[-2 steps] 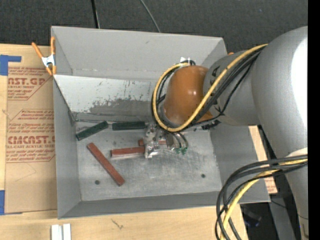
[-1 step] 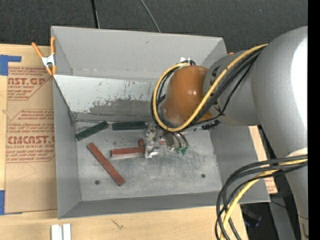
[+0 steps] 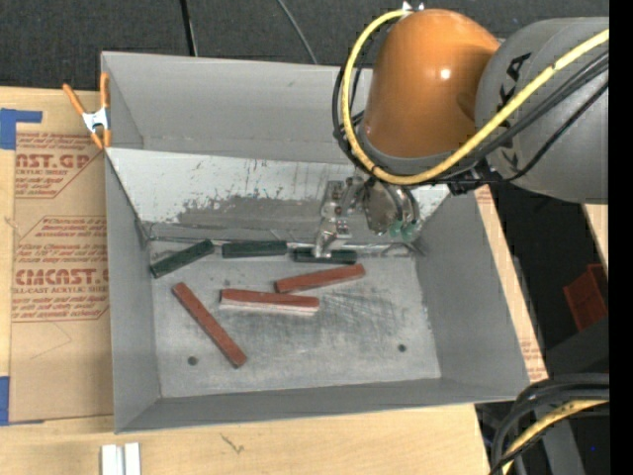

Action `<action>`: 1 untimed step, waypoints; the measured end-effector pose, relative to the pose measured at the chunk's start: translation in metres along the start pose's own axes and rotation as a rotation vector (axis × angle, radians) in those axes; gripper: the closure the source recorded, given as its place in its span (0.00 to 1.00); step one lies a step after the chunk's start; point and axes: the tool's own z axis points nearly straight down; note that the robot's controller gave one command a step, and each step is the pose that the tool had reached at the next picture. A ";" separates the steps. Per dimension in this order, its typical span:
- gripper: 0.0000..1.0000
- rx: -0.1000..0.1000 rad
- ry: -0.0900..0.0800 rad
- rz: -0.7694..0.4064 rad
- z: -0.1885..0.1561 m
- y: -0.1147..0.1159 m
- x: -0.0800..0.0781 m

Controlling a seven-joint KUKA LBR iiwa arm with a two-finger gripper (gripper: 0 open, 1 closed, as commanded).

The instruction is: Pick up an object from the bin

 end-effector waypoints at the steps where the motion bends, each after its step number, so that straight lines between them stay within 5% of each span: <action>1: 1.00 0.000 -0.004 0.001 -0.004 0.000 -0.001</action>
Offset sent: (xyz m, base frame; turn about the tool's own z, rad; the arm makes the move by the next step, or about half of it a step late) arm -0.0042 -0.0044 -0.1170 -0.0260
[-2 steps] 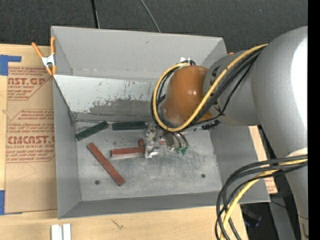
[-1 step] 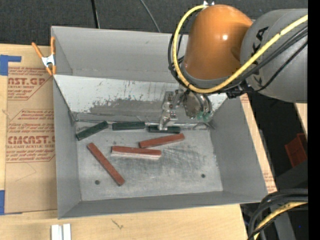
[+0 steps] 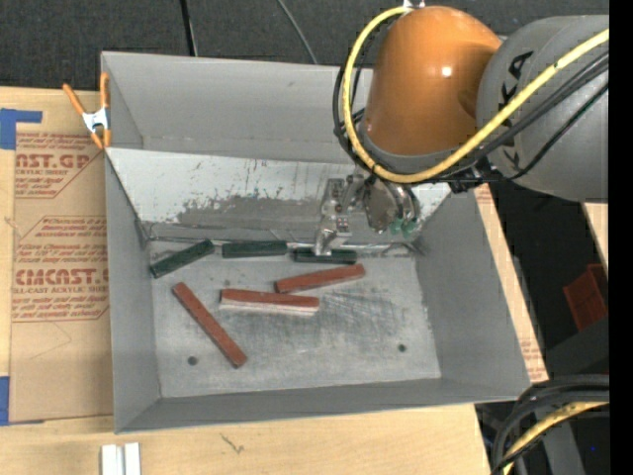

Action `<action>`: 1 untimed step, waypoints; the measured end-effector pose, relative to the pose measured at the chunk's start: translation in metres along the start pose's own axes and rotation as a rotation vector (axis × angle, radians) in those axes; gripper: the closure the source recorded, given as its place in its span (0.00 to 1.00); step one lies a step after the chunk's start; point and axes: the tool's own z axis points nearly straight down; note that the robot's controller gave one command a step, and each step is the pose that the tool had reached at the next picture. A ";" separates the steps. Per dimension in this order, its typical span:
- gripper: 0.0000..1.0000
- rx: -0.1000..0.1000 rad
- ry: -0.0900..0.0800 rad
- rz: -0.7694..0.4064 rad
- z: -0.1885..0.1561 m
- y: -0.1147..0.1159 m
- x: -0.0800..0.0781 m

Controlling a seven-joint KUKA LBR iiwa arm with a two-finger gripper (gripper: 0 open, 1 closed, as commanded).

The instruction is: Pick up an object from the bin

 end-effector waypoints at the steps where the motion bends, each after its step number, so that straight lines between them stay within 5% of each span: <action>1: 0.00 0.002 0.010 -0.028 0.126 -0.004 0.007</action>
Offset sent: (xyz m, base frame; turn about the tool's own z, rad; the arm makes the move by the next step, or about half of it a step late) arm 0.0000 0.0000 0.0000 0.0000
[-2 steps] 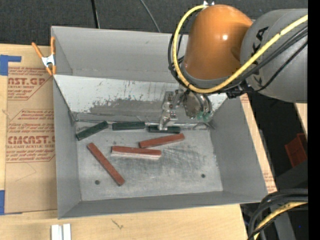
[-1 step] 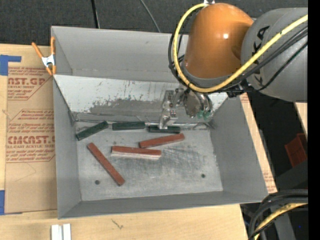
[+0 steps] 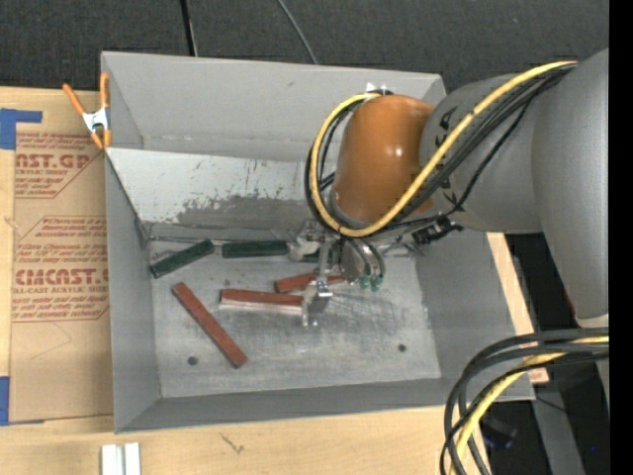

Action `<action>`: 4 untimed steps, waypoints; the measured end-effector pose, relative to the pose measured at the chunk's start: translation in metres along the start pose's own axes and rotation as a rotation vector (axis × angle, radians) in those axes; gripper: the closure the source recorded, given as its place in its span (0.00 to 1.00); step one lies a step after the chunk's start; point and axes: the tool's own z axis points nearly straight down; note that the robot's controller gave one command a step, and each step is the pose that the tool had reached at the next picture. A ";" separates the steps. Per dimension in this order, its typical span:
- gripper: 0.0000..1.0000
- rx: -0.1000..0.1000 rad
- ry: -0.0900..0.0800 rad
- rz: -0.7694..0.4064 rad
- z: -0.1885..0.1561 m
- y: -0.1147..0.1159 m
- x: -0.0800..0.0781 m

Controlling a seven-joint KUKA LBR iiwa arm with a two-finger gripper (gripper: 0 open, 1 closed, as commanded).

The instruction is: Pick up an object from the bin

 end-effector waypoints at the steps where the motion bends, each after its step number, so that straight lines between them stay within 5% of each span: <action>1: 0.00 -0.001 -0.006 0.000 -0.005 0.000 -0.001; 2: 1.00 -0.003 -0.015 0.000 0.065 0.003 -0.002; 3: 1.00 -0.003 -0.015 0.000 0.065 0.003 -0.002; 4: 1.00 -0.001 -0.002 0.004 -0.096 -0.013 0.000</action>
Offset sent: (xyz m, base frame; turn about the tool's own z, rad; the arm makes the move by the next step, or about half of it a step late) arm -0.0029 0.0024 -0.0710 0.0000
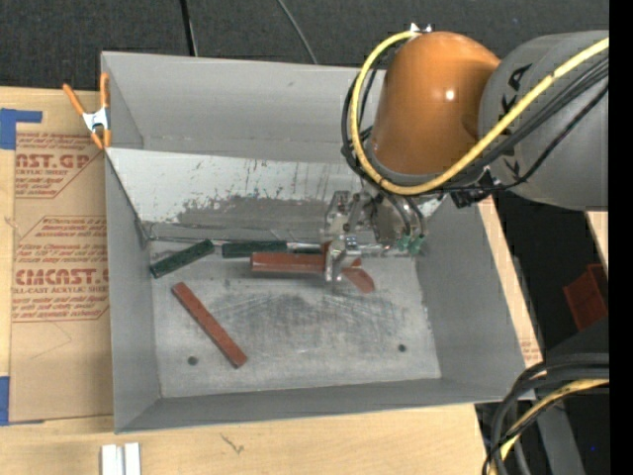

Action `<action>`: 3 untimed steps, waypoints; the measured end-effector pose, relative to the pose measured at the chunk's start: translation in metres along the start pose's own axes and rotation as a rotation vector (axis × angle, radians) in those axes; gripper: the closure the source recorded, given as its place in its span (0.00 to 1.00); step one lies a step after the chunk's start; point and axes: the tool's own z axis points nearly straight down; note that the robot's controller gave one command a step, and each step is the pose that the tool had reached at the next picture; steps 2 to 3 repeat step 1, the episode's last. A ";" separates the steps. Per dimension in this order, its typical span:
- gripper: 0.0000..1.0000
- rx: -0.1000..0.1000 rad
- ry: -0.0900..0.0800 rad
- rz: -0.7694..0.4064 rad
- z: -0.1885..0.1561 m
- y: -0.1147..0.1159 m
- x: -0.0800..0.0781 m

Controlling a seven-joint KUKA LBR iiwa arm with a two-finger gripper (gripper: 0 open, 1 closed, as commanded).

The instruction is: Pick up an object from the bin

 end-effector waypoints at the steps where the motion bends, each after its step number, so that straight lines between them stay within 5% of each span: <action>1: 1.00 0.000 -0.007 0.001 -0.013 -0.001 -0.001; 3: 1.00 0.000 -0.007 0.001 -0.013 -0.001 -0.001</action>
Offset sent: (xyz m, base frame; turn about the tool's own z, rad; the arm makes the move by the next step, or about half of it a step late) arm 0.0222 -0.0111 -0.0173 -0.0565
